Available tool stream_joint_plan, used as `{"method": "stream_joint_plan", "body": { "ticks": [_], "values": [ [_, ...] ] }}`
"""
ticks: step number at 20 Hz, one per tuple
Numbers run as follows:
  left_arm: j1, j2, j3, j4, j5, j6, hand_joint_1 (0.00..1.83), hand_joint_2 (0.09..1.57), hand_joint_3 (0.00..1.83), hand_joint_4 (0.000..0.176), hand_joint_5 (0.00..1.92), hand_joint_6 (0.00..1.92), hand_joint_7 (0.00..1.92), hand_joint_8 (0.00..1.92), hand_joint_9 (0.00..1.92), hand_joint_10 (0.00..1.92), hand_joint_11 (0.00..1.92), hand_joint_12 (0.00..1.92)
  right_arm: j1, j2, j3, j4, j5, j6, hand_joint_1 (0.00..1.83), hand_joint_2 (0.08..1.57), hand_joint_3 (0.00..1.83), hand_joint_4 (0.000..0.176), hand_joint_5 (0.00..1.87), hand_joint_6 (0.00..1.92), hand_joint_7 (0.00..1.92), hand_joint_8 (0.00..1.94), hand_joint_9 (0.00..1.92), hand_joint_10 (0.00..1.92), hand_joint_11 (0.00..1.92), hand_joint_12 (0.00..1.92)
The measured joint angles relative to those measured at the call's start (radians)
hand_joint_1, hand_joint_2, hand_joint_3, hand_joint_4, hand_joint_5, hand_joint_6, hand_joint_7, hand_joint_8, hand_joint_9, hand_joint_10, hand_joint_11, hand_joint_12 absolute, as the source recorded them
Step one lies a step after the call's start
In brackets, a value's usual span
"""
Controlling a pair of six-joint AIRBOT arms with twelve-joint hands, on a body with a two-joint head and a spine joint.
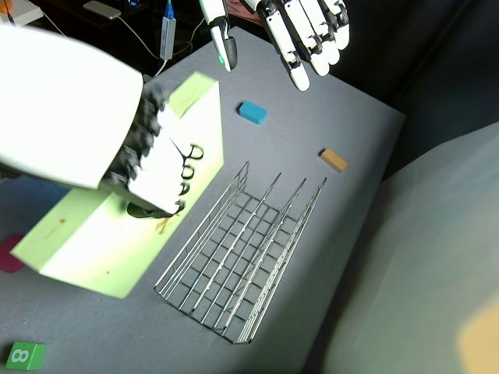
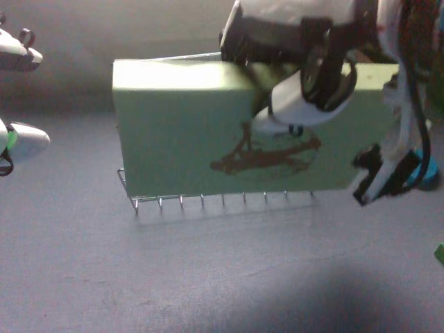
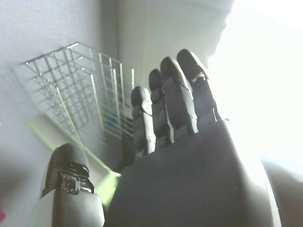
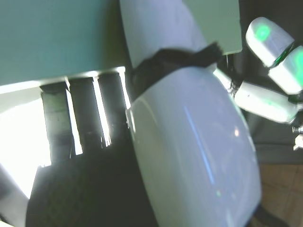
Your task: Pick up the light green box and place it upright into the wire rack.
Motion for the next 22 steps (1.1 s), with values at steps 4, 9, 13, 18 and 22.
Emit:
{"method": "stream_joint_plan", "body": {
  "ticks": [4, 9, 13, 18, 22],
  "values": [
    [0.0, 0.0, 0.0, -0.01, 0.003, 0.0, 0.1, 1.2, 0.0, 0.068, 0.32, 0.0, 0.31, 0.0, 0.3, 0.0, 0.0, 0.8, 0.032, -0.038, 0.035, 0.01, 0.01, -0.012, 1.22, 1.14, 0.0, 0.0, 0.9, 0.99, 0.98, 1.15, 0.84, 1.13, 0.71, 1.5],
    [0.0, 0.0, 0.0, -0.01, 0.008, 0.0, 0.11, 1.2, 0.0, 0.069, 0.31, 0.0, 0.31, 0.0, 0.3, 0.0, 0.0, 0.8, 0.063, -0.093, 0.099, -0.006, 0.024, -0.061, 1.21, 1.14, 0.0, 0.0, 0.91, 1.0, 0.97, 1.14, 0.85, 1.12, 0.7, 1.49],
    [0.0, 0.0, 0.0, -0.01, 0.008, 0.0, 0.11, 1.2, 0.0, 0.069, 0.31, 0.0, 0.33, 0.01, 0.31, 0.0, 0.0, 0.82, 0.063, -0.17, 0.156, 0.005, -0.001, -0.09, 1.21, 1.14, 0.0, 0.0, 0.91, 1.01, 0.97, 1.14, 0.84, 1.11, 0.68, 1.48],
    [0.0, 0.0, 0.0, -0.016, 0.014, 0.0, 0.11, 1.2, 0.0, 0.069, 0.32, 0.0, 0.35, 0.01, 0.31, 0.0, 0.0, 0.8, 0.077, -0.234, 0.192, 0.007, -0.031, -0.09, 1.21, 1.13, 0.0, 0.0, 0.94, 0.96, 0.97, 1.15, 0.86, 1.1, 0.74, 1.49],
    [0.0, 0.0, 0.0, -0.017, 0.018, 0.0, 0.11, 1.2, 0.0, 0.069, 0.32, 0.0, 0.35, 0.0, 0.32, 0.0, 0.0, 0.81, 0.055, -0.249, 0.207, -0.004, -0.076, -0.069, 1.22, 1.13, 0.0, 0.0, 0.92, 0.97, 0.98, 1.13, 0.85, 1.09, 0.71, 1.47]
  ]
}}
